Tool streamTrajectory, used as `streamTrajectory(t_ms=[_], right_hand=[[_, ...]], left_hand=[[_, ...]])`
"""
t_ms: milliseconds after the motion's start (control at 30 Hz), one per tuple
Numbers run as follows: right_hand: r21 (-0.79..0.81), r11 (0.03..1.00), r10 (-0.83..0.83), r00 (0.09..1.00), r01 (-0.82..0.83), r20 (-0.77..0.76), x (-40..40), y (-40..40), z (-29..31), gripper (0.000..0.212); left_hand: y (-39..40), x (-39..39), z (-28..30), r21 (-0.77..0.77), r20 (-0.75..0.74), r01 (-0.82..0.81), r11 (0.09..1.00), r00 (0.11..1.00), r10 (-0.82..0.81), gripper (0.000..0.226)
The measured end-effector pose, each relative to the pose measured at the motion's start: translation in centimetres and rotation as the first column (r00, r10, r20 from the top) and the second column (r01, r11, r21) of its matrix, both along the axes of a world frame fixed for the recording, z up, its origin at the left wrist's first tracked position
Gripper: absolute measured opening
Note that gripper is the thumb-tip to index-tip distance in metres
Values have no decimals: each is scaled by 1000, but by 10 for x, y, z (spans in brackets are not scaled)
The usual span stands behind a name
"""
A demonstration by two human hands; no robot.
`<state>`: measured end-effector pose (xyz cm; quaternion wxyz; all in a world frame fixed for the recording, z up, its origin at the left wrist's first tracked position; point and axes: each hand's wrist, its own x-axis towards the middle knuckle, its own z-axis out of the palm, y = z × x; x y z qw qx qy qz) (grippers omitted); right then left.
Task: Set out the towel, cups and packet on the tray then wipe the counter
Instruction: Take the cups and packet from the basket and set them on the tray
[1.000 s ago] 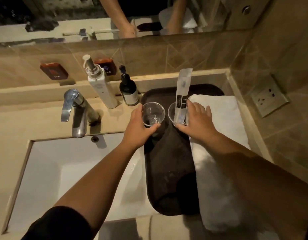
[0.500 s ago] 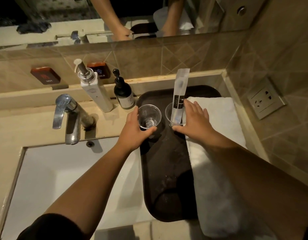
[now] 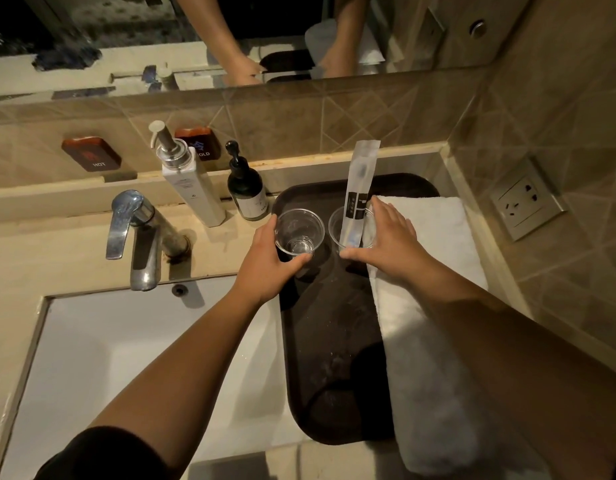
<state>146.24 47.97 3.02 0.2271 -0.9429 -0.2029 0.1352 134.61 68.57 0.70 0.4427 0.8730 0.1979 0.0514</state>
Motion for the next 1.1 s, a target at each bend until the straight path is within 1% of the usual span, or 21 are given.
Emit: streamTrajectory(t_ms=[67,133,200,267,367,433,533,667,733,767,833,933,967,1033,1067,1100], right_hand=[[111,991,-70,995,77,-68,4,0,6,106],[226,959,-143,981,170,-134,15,3,14,95],[292,926,-188,964,239,-190,28,10,24,83],[313,916,-184,957,249,-224,39,19,33,66],[281,932,-187,968,229,-167,48,31,43,32],[313,922,-185,970,226,-156,49,34,51,26],[423,880,-156,973,214,-169,42,31,73,19],[603,767,-108,971,219,-216,28,12,117,12],[662,721,-66,971,206,-230,19,-1,139,10],[671,715,-42,971,195,-237,13,-8,147,12],[652,736,8,961,181,-276,-2,-20,155,13],[563,798,52,905,217,-422,-30,-27,137,18],[522,819,46,880,238,-473,-41,-27,123,20],[430,858,6,831,281,-555,-65,-23,92,22],[385,875,-18,813,294,-582,-76,-21,76,22],[348,887,-39,800,303,-599,-86,-19,61,21]], left_hand=[[0,0,1,4,9,6,1000,1000,-6,92],[-1,0,2,1,14,11,1000,1000,-11,90],[-1,-1,3,-2,13,12,1000,1000,-12,90],[-1,-1,4,2,13,14,1000,1000,-14,89],[-1,-2,6,5,18,17,1000,1000,-17,87],[0,-1,8,1,16,15,1000,1000,-15,86],[1,-2,7,5,9,14,1000,1000,-14,86],[3,-3,5,-10,9,21,1000,1000,-21,87],[6,-5,5,-15,1,27,1000,1000,-27,91],[6,-6,5,-9,6,32,999,999,-32,92],[7,-11,9,16,20,41,999,999,-42,93],[6,-21,21,59,42,16,998,999,-19,90],[3,-27,26,76,71,-2,997,997,-4,84],[-9,-46,33,117,151,-55,992,988,37,66],[-20,-59,34,112,163,-79,991,985,60,57],[-33,-74,34,72,138,-87,994,988,77,50]])
